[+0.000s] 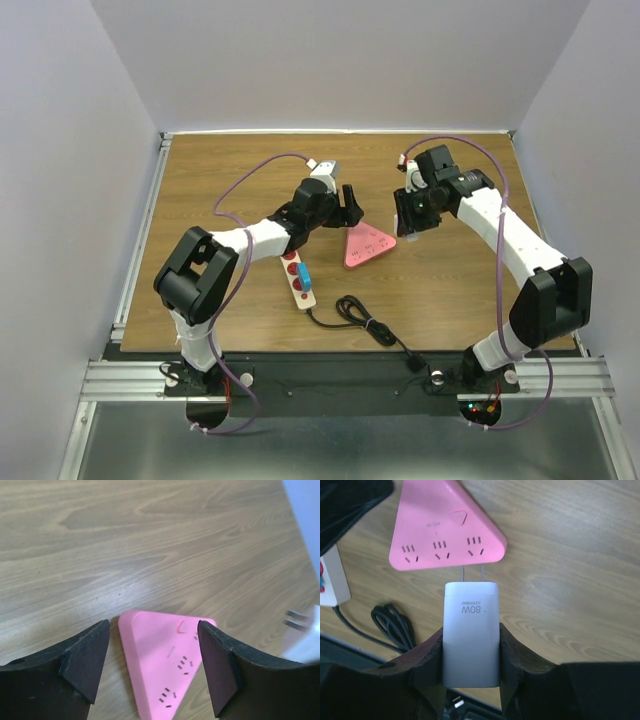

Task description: Insert the plug

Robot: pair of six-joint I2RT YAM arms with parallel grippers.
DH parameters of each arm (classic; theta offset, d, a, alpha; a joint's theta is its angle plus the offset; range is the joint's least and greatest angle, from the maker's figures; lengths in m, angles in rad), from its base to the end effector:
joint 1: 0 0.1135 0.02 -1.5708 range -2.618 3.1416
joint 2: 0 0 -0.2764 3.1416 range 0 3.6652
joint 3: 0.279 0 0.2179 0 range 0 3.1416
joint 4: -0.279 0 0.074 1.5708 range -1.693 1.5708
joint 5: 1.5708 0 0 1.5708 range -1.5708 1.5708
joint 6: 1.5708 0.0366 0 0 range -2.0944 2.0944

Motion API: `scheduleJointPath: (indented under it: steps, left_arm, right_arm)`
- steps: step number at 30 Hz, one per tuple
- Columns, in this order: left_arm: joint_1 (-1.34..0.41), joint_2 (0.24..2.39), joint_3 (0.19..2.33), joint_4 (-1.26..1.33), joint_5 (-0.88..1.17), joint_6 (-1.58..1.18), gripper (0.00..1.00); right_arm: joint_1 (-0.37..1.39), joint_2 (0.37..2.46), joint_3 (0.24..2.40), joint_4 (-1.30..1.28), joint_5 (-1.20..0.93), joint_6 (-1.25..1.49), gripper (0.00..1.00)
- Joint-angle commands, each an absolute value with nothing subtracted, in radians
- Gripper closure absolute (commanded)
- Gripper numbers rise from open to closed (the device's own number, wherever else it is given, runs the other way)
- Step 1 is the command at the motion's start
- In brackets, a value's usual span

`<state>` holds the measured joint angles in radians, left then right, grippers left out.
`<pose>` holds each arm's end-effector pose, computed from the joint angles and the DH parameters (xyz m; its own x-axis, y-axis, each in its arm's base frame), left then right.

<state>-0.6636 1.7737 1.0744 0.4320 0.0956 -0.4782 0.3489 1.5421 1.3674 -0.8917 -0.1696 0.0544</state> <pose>0.2981 -0.2375 0.2662 -0.5003 -0.1903 -0.8447 0.5130 0.7207 -0.4662 0.2629 0.1022 0.3161 -0.8440 -0.2500 -0.4745 -0.3683 0.9133 0.1738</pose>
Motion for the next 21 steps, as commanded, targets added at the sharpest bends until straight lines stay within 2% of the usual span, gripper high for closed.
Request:
scheduleJointPath:
  steps: [1, 21]
  left_arm:
    - [-0.667, 1.796, 1.124, 0.41, 0.159, -0.427, 0.19]
    - [-0.627, 1.902, 1.114, 0.406, 0.267, -0.445, 0.19]
  right_arm:
    - [0.359, 1.529, 1.428, -0.972, -0.251, 0.011, 1.0]
    - [0.439, 1.7, 1.468, -1.006, -0.187, -0.038, 1.0]
